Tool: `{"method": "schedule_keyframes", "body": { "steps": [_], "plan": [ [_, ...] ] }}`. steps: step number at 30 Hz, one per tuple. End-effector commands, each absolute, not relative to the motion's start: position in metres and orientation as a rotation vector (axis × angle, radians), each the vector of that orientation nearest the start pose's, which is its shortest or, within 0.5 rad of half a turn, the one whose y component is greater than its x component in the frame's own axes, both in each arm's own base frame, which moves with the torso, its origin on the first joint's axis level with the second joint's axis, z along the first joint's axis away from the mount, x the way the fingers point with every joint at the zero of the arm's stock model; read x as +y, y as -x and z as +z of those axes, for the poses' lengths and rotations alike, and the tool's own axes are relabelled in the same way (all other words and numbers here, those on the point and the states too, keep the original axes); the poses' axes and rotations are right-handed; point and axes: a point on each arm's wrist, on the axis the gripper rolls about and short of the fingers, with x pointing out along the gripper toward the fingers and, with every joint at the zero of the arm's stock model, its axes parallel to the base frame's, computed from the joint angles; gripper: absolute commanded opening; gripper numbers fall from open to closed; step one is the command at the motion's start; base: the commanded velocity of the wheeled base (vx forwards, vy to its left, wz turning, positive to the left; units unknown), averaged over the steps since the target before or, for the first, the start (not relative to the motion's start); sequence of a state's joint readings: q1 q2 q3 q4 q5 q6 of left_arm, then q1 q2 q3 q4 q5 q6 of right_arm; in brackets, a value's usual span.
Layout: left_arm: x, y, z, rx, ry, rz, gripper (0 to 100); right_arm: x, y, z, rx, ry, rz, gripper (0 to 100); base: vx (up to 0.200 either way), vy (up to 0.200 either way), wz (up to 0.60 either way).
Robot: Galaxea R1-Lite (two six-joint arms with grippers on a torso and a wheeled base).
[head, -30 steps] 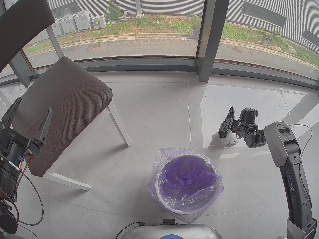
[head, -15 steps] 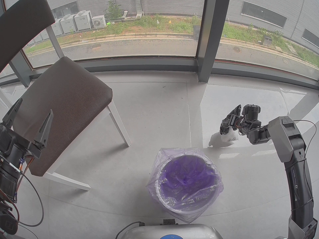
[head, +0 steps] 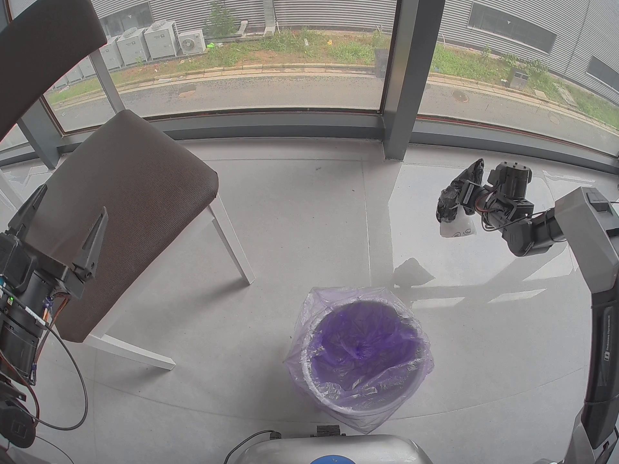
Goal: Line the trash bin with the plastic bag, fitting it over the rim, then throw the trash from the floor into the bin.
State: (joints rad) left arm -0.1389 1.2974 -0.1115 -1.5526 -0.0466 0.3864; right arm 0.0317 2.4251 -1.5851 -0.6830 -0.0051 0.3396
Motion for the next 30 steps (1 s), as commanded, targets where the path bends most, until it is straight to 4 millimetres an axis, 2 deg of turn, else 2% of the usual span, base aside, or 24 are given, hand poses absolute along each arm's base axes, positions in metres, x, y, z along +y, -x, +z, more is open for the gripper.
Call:
{"method": "schedule_keyframes", "body": {
  "steps": [1,2,3,4,8,9,10,12,13,14,22,24,30],
  "plan": [
    [-0.023,-0.163,0.190,-0.375,-0.389,-0.090,100,0.039,-0.450,0.175,0.024,-0.338,0.079,0,0.000,0.000,0.00],
    [-0.023,-0.163,0.189,-0.374,-0.392,-0.090,100,0.045,-0.441,0.183,0.008,-0.338,0.095,0,0.000,0.000,0.00],
    [-0.023,-0.163,0.189,-0.374,-0.392,-0.090,100,0.045,-0.440,0.184,0.006,-0.338,0.098,0,0.000,0.000,0.00],
    [-0.023,-0.162,0.189,-0.373,-0.396,-0.091,100,0.053,-0.425,0.196,-0.023,-0.340,0.124,0,0.000,0.000,0.00],
    [-0.022,-0.159,0.189,-0.377,-0.419,-0.084,100,0.071,-0.380,0.227,-0.085,-0.343,0.197,0,0.000,0.000,0.00],
    [-0.022,-0.158,0.189,-0.378,-0.419,-0.084,100,0.075,-0.369,0.232,-0.097,-0.343,0.214,0,0.000,0.000,0.00],
    [-0.022,-0.158,0.189,-0.378,-0.419,-0.084,100,0.075,-0.365,0.234,-0.101,-0.342,0.218,0,0.000,0.000,0.00],
    [-0.023,-0.156,0.187,-0.370,-0.420,-0.091,100,0.088,-0.338,0.244,-0.122,-0.337,0.272,0,0.000,0.000,0.00],
    [-0.023,-0.156,0.187,-0.370,-0.420,-0.091,100,0.088,-0.338,0.244,-0.122,-0.337,0.272,0,0.000,0.000,0.00],
    [-0.023,-0.156,0.187,-0.371,-0.419,-0.095,100,0.093,-0.327,0.248,-0.137,-0.335,0.289,0,0.000,0.000,0.00],
    [-0.026,-0.160,0.186,-0.366,-0.415,-0.114,100,0.102,-0.296,0.252,-0.146,-0.336,0.333,0,-0.200,0.000,0.00],
    [-0.026,-0.158,0.186,-0.369,-0.415,-0.114,100,0.110,-0.283,0.244,-0.109,-0.333,0.370,0,-0.200,0.000,0.00],
    [-0.026,-0.157,0.179,-0.337,-0.418,-0.127,100,0.126,-0.269,0.237,-0.078,-0.304,0.428,0,-0.167,0.000,0.00]
  ]
}}
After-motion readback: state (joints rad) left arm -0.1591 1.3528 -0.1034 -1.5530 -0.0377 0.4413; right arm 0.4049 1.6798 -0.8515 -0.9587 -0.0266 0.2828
